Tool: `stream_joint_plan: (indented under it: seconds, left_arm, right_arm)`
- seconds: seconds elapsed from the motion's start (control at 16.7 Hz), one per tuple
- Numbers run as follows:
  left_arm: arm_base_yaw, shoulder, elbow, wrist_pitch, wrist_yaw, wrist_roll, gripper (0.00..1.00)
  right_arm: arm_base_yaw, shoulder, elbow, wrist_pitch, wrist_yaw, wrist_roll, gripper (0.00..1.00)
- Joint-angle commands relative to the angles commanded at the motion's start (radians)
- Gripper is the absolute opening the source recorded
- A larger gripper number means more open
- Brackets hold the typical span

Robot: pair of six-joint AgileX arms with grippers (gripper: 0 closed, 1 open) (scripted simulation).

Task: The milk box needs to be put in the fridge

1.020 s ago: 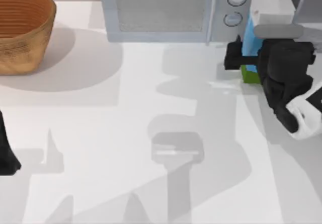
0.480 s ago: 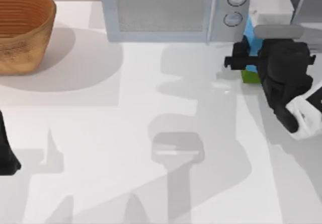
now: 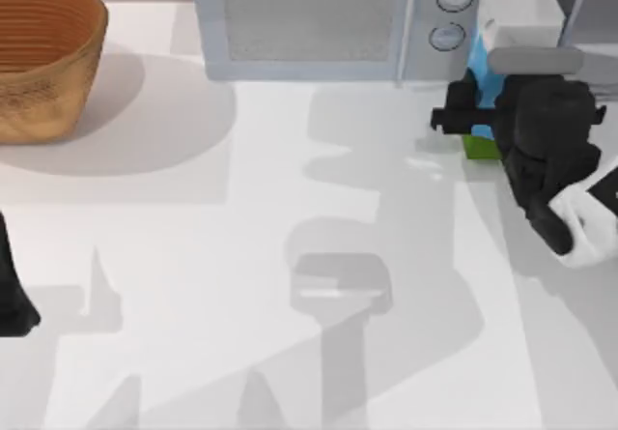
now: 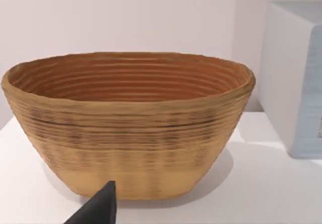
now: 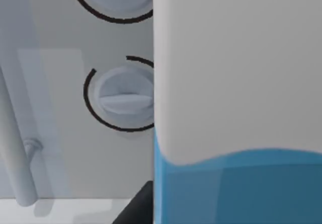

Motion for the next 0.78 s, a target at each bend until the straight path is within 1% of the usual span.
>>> stream_joint_plan:
  seconds: [0.54,0.66,0.78]
  left_arm:
    - [0.000,0.000,0.000,0.000,0.000,0.000,1.00]
    - [0.000,0.000,0.000,0.000,0.000,0.000,1.00]
    - [0.000,0.000,0.000,0.000,0.000,0.000,1.00]
  right_arm:
    - [0.003,-0.003,0.000,-0.003,-0.001,0.002,0.00]
    - [0.004,-0.032,0.011,-0.039,-0.003,0.002,0.00]
    - [0.003,-0.088,0.032,-0.118,-0.003,0.002,0.00]
